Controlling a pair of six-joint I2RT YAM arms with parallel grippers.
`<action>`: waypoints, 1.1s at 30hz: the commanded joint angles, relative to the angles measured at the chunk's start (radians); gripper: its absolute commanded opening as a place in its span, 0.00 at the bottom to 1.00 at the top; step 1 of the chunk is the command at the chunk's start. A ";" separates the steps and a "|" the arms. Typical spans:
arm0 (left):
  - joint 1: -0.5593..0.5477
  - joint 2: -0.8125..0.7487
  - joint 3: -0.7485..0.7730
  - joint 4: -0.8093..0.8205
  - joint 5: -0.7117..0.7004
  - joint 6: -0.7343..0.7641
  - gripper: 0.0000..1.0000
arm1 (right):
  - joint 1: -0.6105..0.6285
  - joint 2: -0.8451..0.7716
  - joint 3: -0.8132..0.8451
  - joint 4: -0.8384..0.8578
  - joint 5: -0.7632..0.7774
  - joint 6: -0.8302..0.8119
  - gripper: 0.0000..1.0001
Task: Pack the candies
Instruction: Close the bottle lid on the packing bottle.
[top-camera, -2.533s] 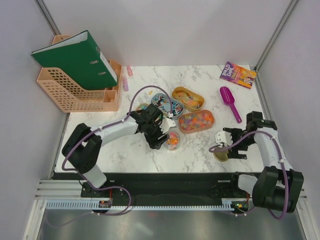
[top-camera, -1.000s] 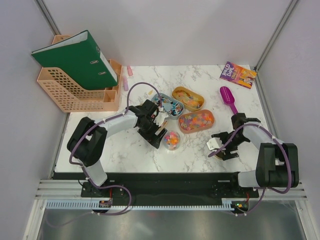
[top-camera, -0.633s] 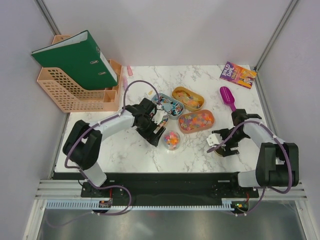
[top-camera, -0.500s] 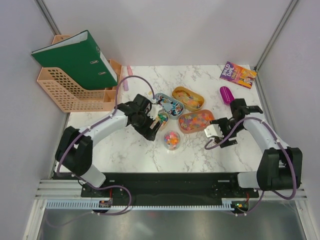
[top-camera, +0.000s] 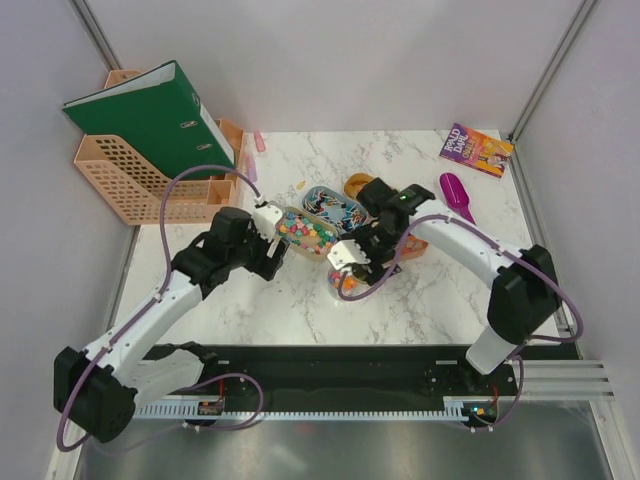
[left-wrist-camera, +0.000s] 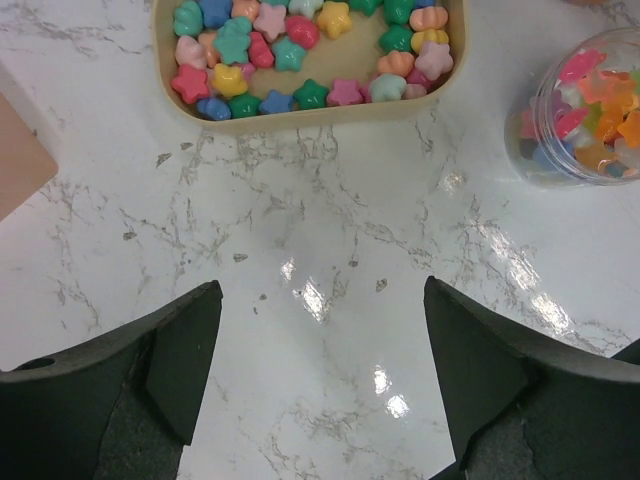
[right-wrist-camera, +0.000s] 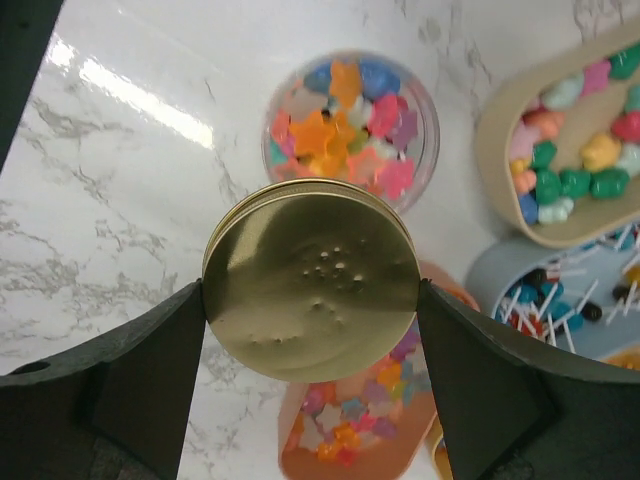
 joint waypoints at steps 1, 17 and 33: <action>0.002 -0.074 -0.047 0.048 -0.029 0.019 0.88 | 0.084 0.069 0.105 -0.009 0.009 0.111 0.82; 0.067 -0.179 -0.064 0.005 0.092 -0.017 0.90 | 0.189 0.238 0.171 0.031 0.112 0.128 0.84; 0.079 -0.136 -0.053 -0.001 0.135 -0.017 0.88 | 0.191 0.255 0.142 0.058 0.118 0.125 0.82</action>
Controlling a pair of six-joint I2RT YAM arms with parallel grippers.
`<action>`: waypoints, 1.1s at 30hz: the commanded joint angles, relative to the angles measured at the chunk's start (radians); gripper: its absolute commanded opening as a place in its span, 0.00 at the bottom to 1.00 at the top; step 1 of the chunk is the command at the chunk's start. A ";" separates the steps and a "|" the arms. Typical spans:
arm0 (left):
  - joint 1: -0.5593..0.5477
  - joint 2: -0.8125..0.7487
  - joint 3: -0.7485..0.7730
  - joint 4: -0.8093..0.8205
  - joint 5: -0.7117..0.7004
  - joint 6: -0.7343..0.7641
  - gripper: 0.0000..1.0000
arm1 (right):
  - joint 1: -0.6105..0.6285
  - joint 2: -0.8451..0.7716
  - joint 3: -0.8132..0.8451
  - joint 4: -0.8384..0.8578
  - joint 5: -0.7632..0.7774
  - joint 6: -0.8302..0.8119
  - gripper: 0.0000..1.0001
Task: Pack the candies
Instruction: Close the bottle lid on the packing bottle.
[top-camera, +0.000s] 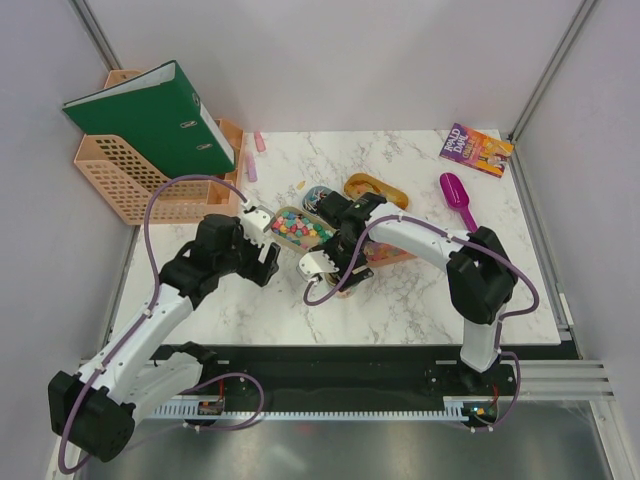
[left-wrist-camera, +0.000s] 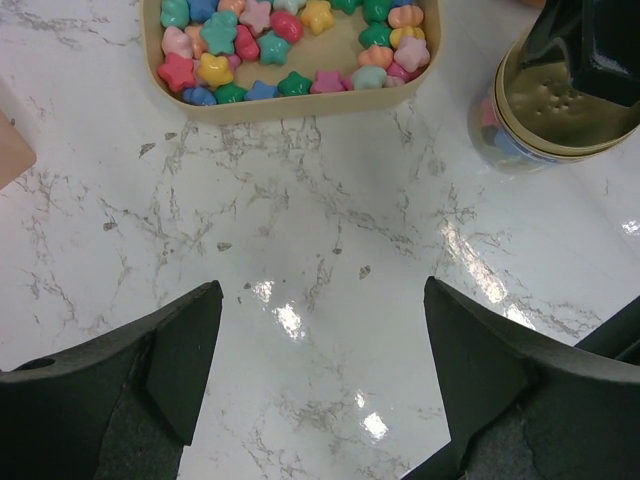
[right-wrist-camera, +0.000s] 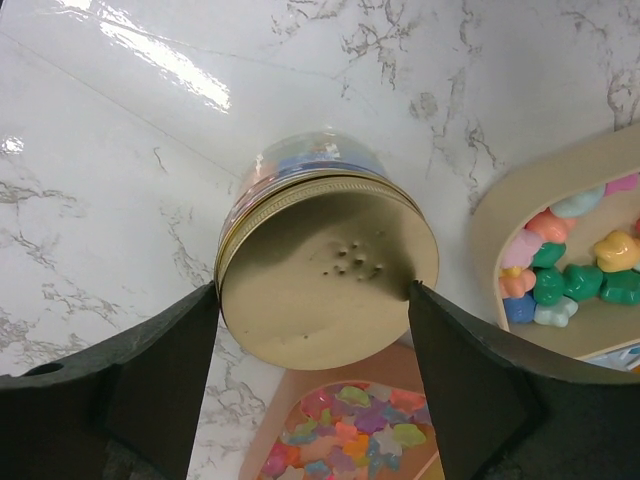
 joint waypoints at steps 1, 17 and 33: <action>0.006 0.002 0.024 0.003 0.022 -0.012 0.88 | 0.000 -0.014 -0.013 0.003 0.001 -0.002 0.83; 0.006 -0.012 -0.007 0.019 0.011 0.006 0.86 | 0.023 -0.142 -0.087 0.026 0.017 0.042 0.98; 0.006 -0.023 -0.014 0.032 0.079 0.022 0.05 | 0.043 -0.084 -0.056 0.034 0.008 0.220 0.23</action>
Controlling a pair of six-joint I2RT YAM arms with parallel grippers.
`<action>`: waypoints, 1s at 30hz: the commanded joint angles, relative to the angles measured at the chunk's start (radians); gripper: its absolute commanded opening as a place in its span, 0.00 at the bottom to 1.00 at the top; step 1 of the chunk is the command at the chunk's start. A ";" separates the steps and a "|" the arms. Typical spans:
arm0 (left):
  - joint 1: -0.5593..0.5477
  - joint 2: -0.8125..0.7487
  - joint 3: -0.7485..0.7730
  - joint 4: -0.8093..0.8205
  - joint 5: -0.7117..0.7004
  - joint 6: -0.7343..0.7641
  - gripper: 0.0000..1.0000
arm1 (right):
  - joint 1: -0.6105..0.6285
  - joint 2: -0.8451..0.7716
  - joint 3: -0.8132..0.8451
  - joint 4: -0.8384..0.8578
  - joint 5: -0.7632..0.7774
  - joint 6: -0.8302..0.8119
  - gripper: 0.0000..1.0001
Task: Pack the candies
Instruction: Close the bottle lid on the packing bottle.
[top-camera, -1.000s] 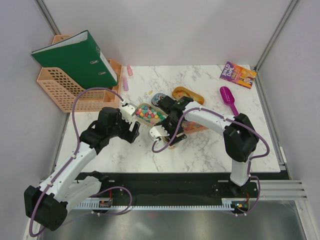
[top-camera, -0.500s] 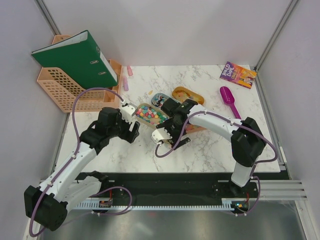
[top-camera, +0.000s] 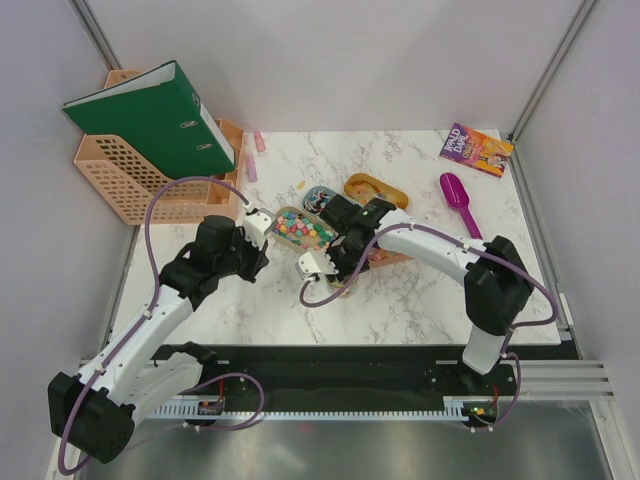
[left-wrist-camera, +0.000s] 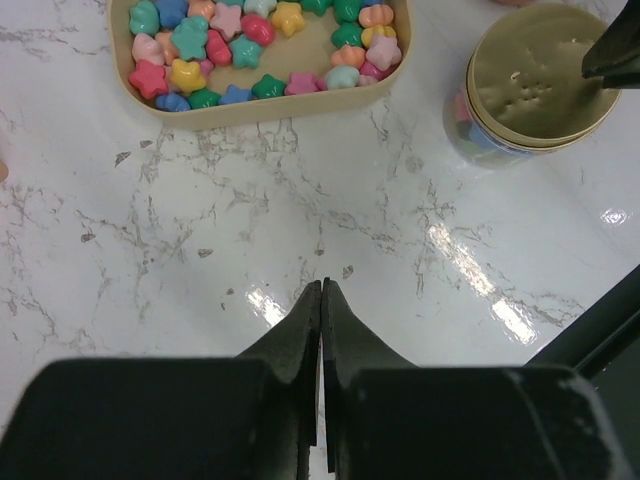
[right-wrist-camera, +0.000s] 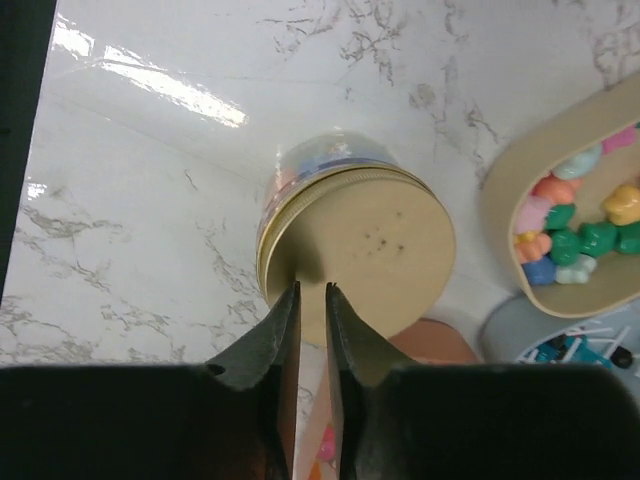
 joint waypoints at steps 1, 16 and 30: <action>0.006 -0.017 -0.003 0.029 0.028 0.011 0.05 | 0.022 0.055 -0.001 -0.016 -0.009 0.056 0.21; 0.006 -0.003 -0.009 0.038 0.086 0.020 0.04 | 0.033 -0.004 0.075 -0.025 0.086 0.114 0.16; 0.005 0.033 -0.040 0.083 0.211 0.118 0.33 | 0.033 0.107 -0.021 0.033 0.068 0.162 0.15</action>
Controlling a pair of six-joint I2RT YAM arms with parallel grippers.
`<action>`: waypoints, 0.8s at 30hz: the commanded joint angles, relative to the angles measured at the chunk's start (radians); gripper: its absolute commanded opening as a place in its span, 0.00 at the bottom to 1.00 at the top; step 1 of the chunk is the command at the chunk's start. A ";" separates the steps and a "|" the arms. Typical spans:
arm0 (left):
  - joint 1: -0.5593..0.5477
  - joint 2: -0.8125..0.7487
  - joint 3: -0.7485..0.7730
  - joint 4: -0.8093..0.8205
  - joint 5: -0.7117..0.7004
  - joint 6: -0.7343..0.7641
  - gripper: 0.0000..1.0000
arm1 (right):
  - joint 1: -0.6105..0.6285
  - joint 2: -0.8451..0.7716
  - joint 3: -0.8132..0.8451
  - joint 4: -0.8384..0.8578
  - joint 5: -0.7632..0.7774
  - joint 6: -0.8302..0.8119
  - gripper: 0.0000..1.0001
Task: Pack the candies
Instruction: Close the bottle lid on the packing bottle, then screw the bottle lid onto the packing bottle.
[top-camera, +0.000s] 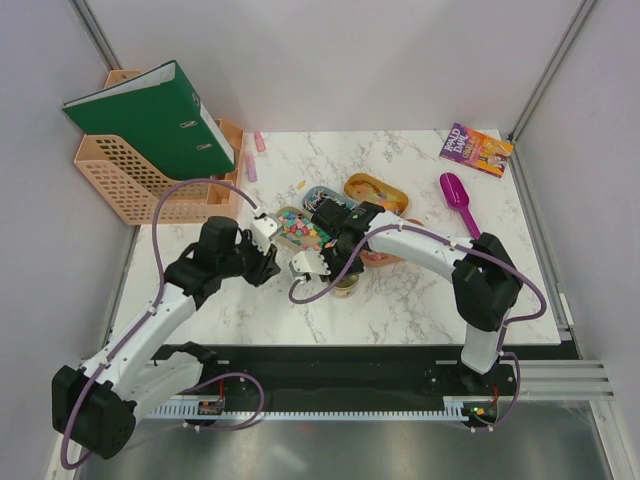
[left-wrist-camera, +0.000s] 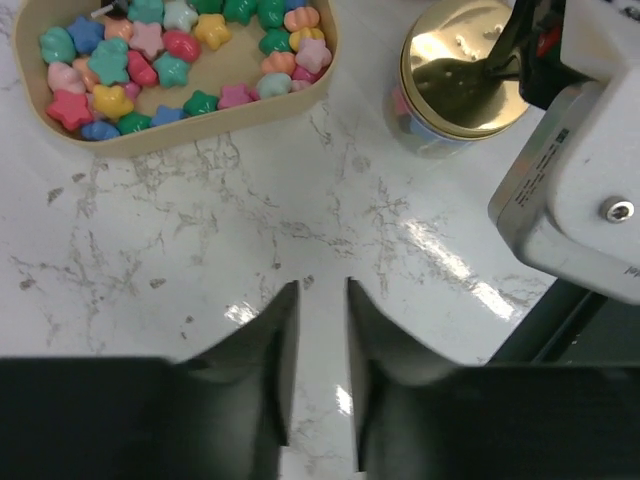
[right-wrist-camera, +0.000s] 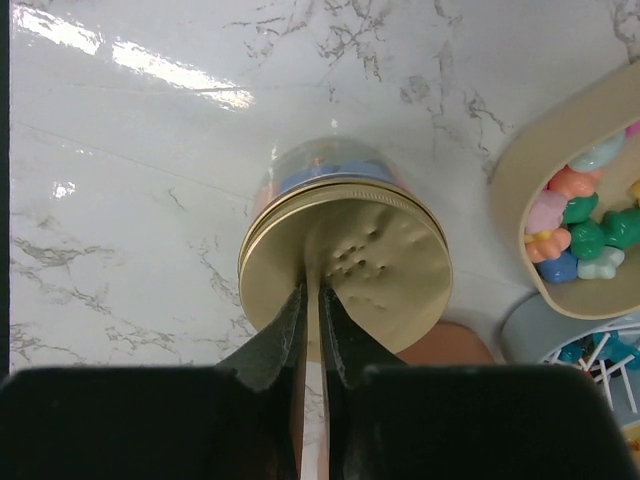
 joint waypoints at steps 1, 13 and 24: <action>0.003 0.017 -0.051 0.097 0.080 0.112 0.44 | -0.001 0.016 -0.032 0.008 -0.003 0.042 0.15; -0.146 0.284 -0.040 0.287 0.115 0.194 0.55 | -0.340 -0.334 0.166 0.242 0.026 0.346 0.12; -0.276 0.550 0.084 0.317 0.052 0.195 0.17 | -0.651 -0.449 -0.037 0.338 -0.006 0.593 0.92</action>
